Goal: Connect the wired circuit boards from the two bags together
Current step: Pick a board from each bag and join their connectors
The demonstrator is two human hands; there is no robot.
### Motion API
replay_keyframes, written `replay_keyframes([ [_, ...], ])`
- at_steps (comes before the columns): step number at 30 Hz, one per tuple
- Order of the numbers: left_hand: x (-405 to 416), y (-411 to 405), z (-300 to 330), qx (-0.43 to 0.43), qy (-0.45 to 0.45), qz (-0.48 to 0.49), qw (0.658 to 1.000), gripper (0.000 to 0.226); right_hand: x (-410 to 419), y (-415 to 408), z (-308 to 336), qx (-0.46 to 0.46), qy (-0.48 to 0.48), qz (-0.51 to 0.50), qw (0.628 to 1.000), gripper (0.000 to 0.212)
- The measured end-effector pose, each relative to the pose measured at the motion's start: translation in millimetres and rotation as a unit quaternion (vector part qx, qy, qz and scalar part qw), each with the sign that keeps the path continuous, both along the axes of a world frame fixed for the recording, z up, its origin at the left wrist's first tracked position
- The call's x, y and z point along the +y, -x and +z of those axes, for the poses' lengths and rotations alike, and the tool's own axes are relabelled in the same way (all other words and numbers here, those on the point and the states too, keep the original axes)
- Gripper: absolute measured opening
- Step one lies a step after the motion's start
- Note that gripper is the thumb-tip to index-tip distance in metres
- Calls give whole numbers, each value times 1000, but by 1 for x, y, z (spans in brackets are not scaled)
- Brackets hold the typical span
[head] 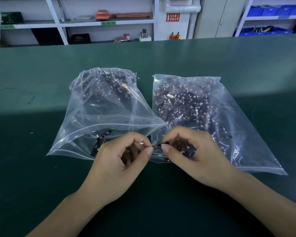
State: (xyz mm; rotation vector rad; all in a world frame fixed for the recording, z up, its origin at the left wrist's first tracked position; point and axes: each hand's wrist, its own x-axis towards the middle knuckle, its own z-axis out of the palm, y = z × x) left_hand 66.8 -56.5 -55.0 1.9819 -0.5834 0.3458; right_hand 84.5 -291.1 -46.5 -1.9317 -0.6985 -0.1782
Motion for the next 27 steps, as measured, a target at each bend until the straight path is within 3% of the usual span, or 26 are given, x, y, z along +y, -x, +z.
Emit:
replay_keyframes([
  [6,0,0,-2,9,-19,-3,1000,7,2,1,3,-42,3,-22,999,8],
  [27,0,2,1,-44,-86,43,994,8,3,0,3,-44,13,-34,998,5],
])
